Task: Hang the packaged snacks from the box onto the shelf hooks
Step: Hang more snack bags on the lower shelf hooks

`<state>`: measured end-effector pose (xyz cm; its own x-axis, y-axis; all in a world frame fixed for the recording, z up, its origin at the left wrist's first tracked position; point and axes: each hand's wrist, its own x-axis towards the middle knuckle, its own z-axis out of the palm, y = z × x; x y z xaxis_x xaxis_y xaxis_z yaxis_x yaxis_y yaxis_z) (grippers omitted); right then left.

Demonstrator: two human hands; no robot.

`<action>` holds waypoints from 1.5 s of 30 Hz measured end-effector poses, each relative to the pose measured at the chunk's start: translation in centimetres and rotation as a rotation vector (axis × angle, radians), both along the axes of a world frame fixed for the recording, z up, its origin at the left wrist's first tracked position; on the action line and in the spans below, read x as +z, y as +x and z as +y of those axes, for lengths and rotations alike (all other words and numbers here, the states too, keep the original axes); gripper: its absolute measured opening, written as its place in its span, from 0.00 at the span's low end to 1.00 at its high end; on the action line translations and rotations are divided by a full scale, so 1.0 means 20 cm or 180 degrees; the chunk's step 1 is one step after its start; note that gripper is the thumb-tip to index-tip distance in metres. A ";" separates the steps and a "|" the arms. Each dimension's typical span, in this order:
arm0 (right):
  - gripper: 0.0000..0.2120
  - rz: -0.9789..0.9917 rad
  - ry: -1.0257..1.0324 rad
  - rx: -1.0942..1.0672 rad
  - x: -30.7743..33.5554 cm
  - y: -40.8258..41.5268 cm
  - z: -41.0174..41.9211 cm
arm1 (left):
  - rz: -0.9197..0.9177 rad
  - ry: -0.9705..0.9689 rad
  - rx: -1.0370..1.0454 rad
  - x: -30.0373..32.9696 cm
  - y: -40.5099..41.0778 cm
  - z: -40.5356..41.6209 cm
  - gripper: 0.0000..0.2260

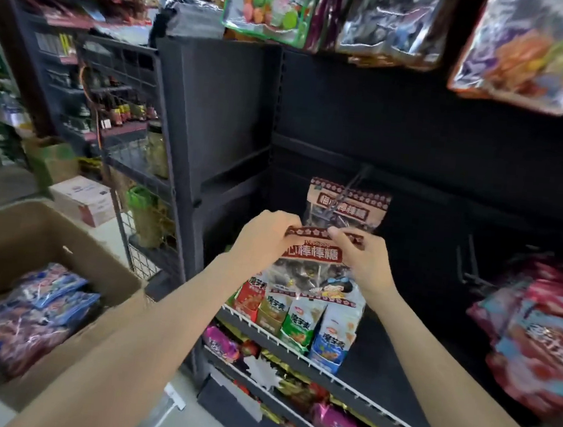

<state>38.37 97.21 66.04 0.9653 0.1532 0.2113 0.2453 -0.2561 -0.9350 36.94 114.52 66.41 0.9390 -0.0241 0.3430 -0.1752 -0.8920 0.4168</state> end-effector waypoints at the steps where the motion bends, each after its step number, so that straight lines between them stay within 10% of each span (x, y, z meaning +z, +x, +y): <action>1: 0.08 -0.0075 -0.0195 -0.0043 -0.02 0.03 -0.04 | 0.0127 -0.0058 -0.0009 -0.02 0.04 -0.03 0.06; 45: 0.14 -0.1394 -0.0767 -0.0373 -0.17 0.26 -0.02 | 0.0171 -0.0119 0.0113 -0.13 0.31 -0.05 0.11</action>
